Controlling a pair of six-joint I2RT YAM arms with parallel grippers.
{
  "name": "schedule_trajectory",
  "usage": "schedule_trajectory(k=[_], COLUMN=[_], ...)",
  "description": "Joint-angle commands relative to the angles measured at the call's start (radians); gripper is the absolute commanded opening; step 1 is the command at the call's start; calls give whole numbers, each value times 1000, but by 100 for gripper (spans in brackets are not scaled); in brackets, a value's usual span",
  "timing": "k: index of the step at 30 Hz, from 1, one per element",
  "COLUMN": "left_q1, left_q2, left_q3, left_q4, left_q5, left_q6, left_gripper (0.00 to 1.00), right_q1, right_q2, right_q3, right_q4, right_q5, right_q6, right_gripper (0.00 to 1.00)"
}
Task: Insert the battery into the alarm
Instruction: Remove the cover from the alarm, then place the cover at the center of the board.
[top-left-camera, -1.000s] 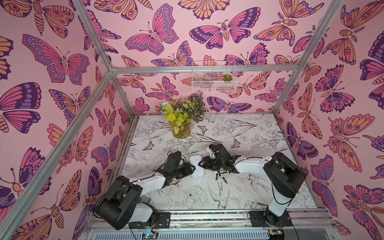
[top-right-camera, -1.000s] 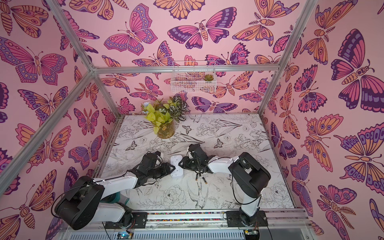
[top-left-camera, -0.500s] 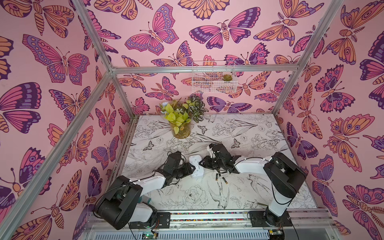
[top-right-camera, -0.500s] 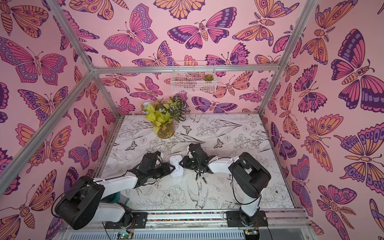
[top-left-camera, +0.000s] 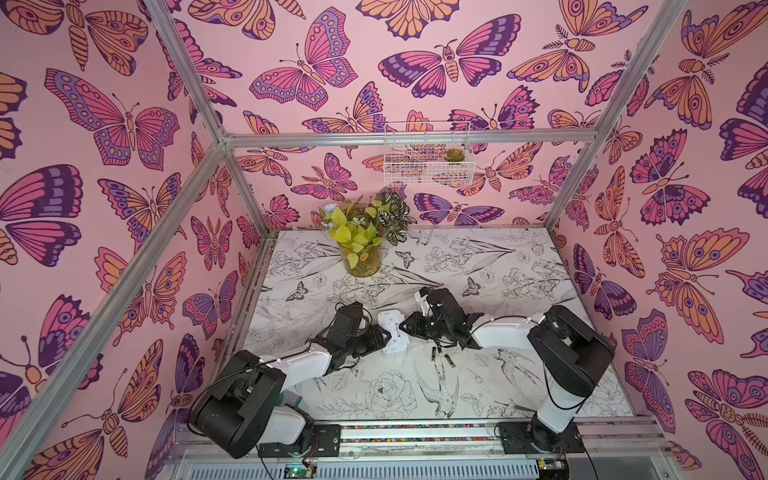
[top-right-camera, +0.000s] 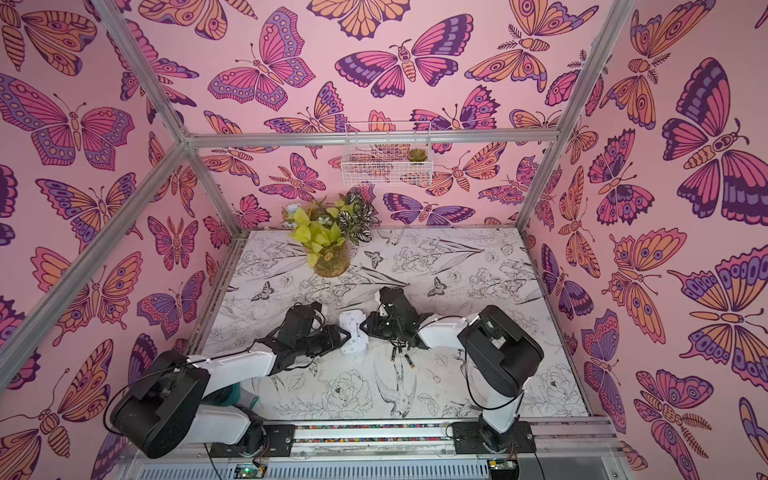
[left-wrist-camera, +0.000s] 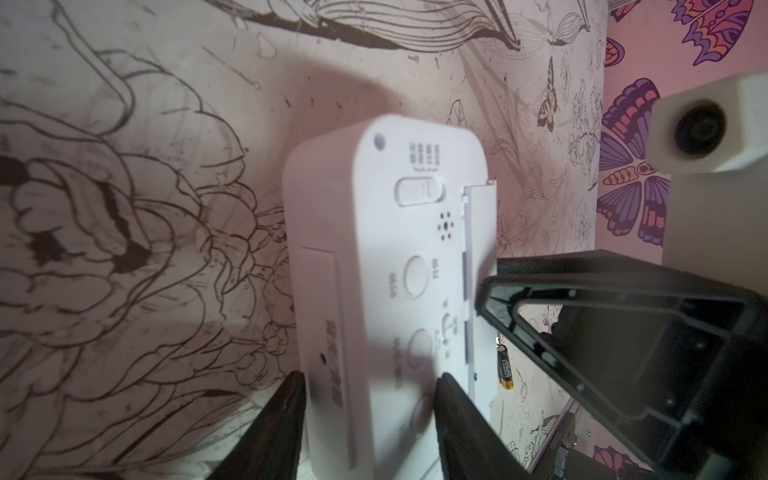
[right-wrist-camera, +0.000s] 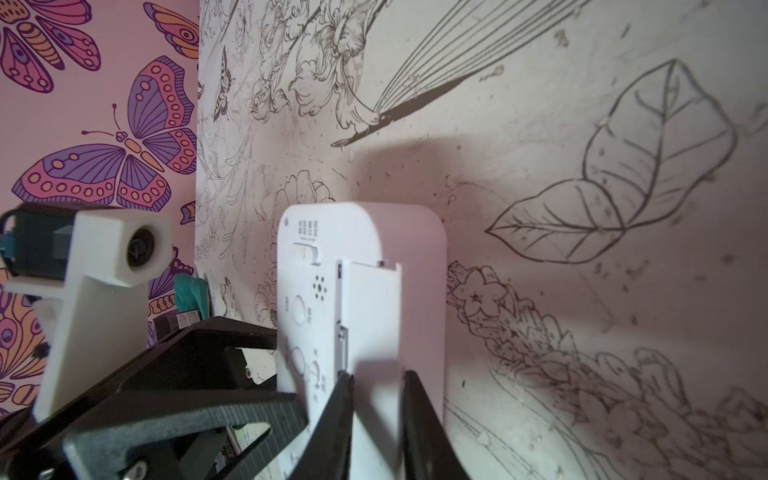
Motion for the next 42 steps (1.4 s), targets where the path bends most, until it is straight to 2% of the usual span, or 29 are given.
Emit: schedule_trajectory(k=[1,7,18,23,28,32,36,42], left_q1=[3,4,4,4,4,6,7,10], left_q2=[7,7,2,-11,-37,-56,-68,-76], left_q3=[0,7,11,29,54,72,83,80], left_q4=[-76,-87,-97,-111,-123,-134,-152,-170], left_q5=[-32,-37,-41,-40,-40,-39,-59,-118], left_q6=[23,29,30,45,56,58,58,45], left_gripper=[52,52,52,53,56,64,65,66], right_q1=[-3,-3,-3,-3,-26,-131,-264,-449], right_q2=[-10,-20,-71,-146,-288,-373,-410,-375], right_q3=[-17,-12,-14,-18,-34,-74,-105,-196], right_q4=[-45,-48,-47,-62,-200,-317,-442,-379], right_q5=[-6,-8,-37,-41,44,84,135,29], right_q6=[-9,-12,3,-12,-96,-142,-200,-183], right_gripper=[19,18,5,1,0,0,0,0])
